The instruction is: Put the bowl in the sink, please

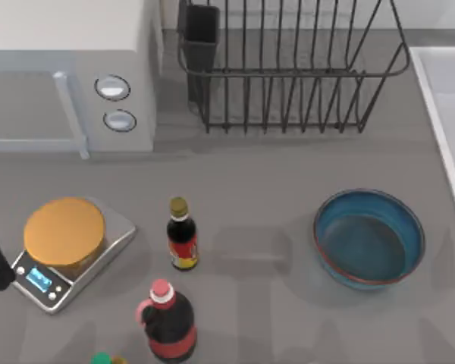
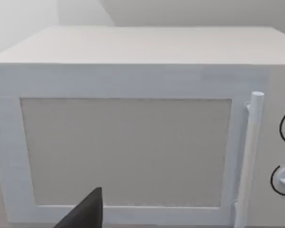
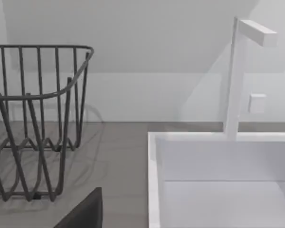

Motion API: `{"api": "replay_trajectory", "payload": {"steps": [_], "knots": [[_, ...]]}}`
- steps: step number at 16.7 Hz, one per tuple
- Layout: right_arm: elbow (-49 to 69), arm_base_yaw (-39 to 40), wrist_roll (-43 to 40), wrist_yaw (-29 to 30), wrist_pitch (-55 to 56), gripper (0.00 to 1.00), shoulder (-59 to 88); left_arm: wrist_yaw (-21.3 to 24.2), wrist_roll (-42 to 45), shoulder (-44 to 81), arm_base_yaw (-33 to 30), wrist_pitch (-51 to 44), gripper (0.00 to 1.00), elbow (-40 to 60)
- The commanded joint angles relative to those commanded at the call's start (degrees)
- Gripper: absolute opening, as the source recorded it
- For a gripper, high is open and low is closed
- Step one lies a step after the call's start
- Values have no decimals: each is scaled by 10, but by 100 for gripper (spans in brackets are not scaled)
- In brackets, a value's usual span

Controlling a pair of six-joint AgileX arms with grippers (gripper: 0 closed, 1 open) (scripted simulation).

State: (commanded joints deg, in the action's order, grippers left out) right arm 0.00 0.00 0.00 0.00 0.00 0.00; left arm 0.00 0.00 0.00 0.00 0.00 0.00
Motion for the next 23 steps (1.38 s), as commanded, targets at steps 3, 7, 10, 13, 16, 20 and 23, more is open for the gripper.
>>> {"api": "replay_trajectory", "payload": {"steps": [3, 7, 10, 13, 16, 20, 23], "knots": [[6, 2, 2, 0, -6, 100, 6, 0, 0, 0, 0, 0, 100, 0], [90, 20, 22, 0, -76, 100, 92, 0, 0, 0, 0, 0, 100, 0], [202, 42, 46, 0, -168, 100, 220, 0, 0, 0, 0, 0, 100, 0], [333, 69, 74, 1, -282, 100, 399, 0, 0, 0, 0, 0, 100, 0], [463, 97, 103, 2, -405, 100, 594, 0, 0, 0, 0, 0, 100, 0], [621, 132, 138, 2, -550, 100, 802, 0, 0, 0, 0, 0, 100, 0], [720, 152, 160, 2, -629, 100, 921, 0, 0, 0, 0, 0, 100, 0]]}}
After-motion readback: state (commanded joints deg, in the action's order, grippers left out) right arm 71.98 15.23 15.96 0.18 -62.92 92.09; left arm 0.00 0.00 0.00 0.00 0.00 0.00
